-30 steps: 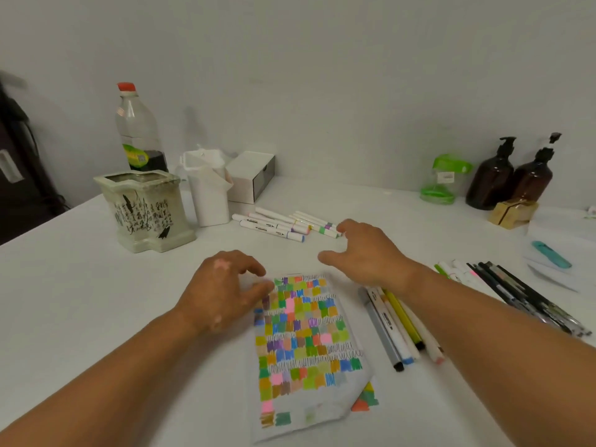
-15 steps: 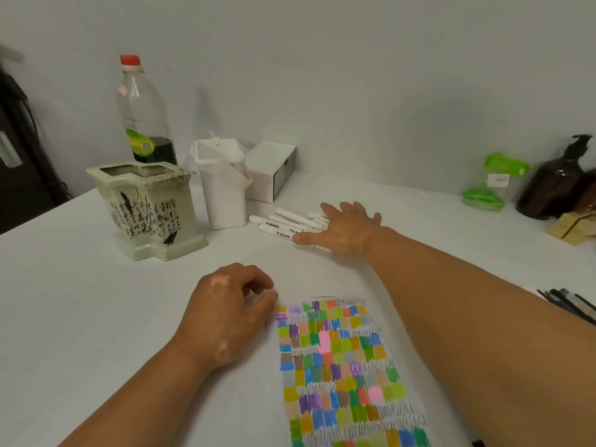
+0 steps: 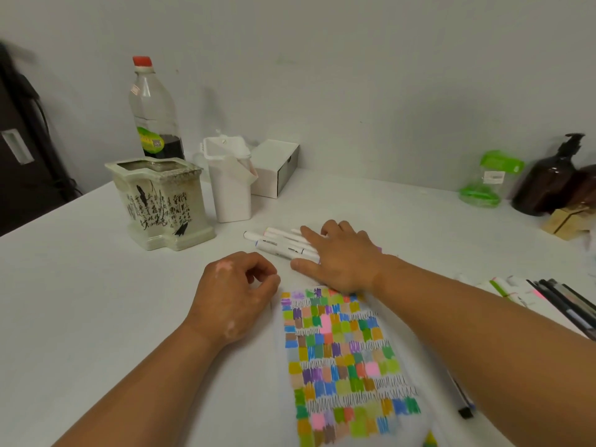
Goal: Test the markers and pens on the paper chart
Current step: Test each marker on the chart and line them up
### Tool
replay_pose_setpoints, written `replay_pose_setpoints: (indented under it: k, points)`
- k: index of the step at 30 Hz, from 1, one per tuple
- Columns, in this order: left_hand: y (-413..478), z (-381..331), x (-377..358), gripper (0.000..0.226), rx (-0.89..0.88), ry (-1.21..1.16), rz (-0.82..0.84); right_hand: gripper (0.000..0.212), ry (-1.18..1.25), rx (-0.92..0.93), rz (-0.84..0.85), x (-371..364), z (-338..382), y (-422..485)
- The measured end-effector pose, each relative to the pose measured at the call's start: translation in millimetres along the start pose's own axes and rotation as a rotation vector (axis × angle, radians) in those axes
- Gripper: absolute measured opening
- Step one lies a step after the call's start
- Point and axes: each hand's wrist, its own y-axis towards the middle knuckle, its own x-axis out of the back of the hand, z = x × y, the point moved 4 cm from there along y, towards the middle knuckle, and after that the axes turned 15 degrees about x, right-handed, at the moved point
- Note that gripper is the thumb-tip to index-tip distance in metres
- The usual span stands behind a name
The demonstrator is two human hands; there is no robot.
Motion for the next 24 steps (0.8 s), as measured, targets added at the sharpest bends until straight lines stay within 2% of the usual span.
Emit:
replay_pose_setpoints:
  k: [5,8,11,13,16,20,24]
  points:
    - [-7,1,6,0.005,-0.007,-0.034,-0.043,0.089,0.019,0.075,0.029,6,11,-32]
    - [-10,2,9,0.008,-0.018,-0.065,-0.045,0.083,0.057,0.117,-0.034,18,17,-41]
    - [-13,2,10,0.014,-0.041,-0.085,-0.033,0.057,0.035,0.225,-0.147,32,31,-45]
    - [-13,1,9,0.016,-0.057,-0.089,-0.022,0.038,-0.001,0.249,-0.150,36,39,-44]
    - [-14,0,9,0.019,-0.070,-0.095,-0.008,0.028,-0.031,0.218,-0.144,39,48,-42]
    - [-14,1,9,0.022,-0.082,-0.109,0.010,0.030,-0.051,0.167,-0.158,44,54,-41]
    - [-15,0,9,0.024,-0.100,-0.116,0.033,0.023,0.197,0.010,-0.259,68,41,-56]
